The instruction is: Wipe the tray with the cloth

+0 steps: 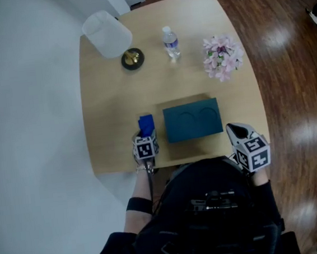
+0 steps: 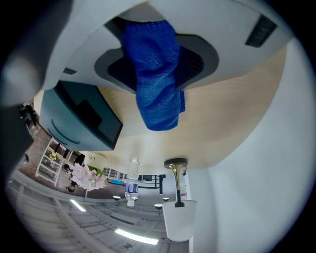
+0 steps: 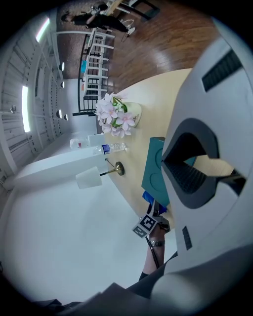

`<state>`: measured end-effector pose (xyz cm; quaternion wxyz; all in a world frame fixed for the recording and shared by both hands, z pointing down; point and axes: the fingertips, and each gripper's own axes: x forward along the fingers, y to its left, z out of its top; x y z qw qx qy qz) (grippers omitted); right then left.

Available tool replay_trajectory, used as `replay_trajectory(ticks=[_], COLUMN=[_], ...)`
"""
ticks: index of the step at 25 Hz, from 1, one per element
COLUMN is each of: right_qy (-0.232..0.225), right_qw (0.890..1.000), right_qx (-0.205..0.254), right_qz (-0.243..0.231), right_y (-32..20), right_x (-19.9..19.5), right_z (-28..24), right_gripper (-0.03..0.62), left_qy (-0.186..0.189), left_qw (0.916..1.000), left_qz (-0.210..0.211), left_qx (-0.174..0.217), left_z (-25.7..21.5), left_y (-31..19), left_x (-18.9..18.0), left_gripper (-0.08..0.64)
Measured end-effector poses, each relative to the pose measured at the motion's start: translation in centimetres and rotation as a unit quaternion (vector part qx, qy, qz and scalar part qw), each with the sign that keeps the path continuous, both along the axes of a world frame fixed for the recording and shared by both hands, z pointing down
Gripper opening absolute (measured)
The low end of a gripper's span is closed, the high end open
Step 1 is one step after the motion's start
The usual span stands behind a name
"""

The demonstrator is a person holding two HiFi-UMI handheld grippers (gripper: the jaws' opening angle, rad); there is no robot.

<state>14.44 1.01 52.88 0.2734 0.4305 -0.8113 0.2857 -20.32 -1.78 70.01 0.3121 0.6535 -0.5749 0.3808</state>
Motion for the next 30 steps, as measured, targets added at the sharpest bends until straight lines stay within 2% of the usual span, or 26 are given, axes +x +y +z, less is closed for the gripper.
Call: replay_trajectory(ticks=[5,10,12,15,18,23,25,27,30], right_qy=[-0.006,-0.012,-0.011,-0.013,-0.014,-0.007,-0.006,-0.006,0.002], right_qw=[1.0,1.0,1.0,0.999,0.999,1.0,1.0,1.0,1.0], right_qx=[0.001,0.001,0.004,0.005,0.003,0.001,-0.003,-0.006,-0.01], right_qz=[-0.008,-0.023,-0.027,-0.029,-0.03,-0.026,-0.021,-0.018,-0.017], right_y=[-1.4,-2.1,-2.4,-2.4,-2.4,-2.5,-2.4,-2.5,-2.6], right_x=[0.0,-0.7,-1.0,-1.4,-1.6,-1.5,-1.3,-1.0,-0.5], right_z=[0.2,0.2,0.2,0.0,0.4,1.0,1.2,1.6,2.6], right_gripper=[0.008,0.008,0.008,0.008,0.008,0.008,0.008,0.008,0.008], left_qy=[0.02,0.06,0.087,0.135,0.155,0.18,0.191,0.193,0.199], left_qw=[0.9995,0.9971,0.994,0.9849,0.9809,0.9782,0.9766,0.9765,0.9732], left_qz=[-0.022,-0.032,-0.043,-0.053,-0.037,-0.02,-0.001,0.036,0.093], left_qx=[0.013,0.034,0.05,0.095,0.111,0.102,0.098,0.089,0.069], left_z=[0.1,-0.6,-2.5,-8.2,-11.6,-11.6,-12.2,-12.6,-12.3], left_y=[-0.4,-0.9,-0.8,-0.1,1.1,0.5,-0.4,-1.5,-3.4], left_x=[-0.2,-0.6,-0.5,0.7,3.0,5.8,7.7,11.0,18.0], left_gripper=[0.164,0.12,0.114,0.112,0.112,0.112,0.112,0.112,0.113])
